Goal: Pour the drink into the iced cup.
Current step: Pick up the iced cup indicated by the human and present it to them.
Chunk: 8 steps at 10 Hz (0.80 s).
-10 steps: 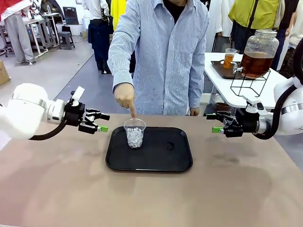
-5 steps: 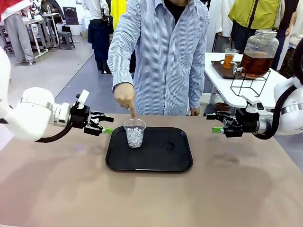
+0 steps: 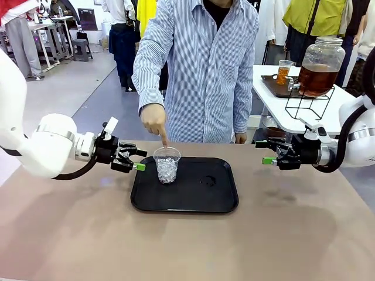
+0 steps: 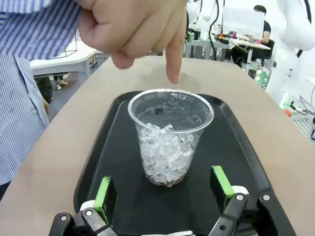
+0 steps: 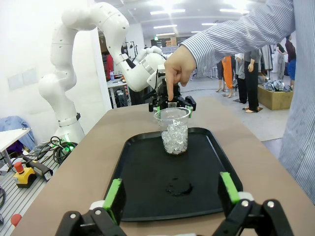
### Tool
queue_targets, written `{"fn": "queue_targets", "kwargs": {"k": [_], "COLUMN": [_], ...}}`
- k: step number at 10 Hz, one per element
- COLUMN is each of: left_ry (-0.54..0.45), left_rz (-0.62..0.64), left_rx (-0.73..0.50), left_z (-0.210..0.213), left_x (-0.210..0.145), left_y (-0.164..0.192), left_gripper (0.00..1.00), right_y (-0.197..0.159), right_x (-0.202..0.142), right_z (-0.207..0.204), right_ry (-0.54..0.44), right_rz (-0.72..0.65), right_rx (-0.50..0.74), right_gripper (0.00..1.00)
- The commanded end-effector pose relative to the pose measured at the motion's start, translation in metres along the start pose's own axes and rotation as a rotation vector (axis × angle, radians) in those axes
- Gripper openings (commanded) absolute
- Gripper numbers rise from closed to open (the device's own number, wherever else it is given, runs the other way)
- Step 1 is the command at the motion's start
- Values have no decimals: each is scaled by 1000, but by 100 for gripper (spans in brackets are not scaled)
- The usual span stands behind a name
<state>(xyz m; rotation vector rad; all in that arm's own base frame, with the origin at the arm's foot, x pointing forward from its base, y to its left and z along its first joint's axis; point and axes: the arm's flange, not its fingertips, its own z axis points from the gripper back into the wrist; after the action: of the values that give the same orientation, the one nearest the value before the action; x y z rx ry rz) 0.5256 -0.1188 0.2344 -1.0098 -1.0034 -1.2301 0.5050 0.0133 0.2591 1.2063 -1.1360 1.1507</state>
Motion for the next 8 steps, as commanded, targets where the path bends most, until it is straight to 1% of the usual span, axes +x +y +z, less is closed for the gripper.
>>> {"fn": "queue_targets", "kwargs": {"k": [1, 5, 8], "left_ry": [-36, -81, -83], "left_rz": [18, 22, 15], "left_rx": [3, -34, -41], "left_z": [-10, -27, -36], "left_x": [-4, -9, -8], "left_y": [6, 7, 8], "left_gripper": [100, 100, 100], "right_y": [-2, -2, -2], "right_x": [3, 3, 3], "right_z": [-1, -1, -1], "right_ry": [1, 1, 1], "right_rz": [2, 2, 2], "right_rx": [3, 3, 3], "right_gripper": [100, 100, 100]}}
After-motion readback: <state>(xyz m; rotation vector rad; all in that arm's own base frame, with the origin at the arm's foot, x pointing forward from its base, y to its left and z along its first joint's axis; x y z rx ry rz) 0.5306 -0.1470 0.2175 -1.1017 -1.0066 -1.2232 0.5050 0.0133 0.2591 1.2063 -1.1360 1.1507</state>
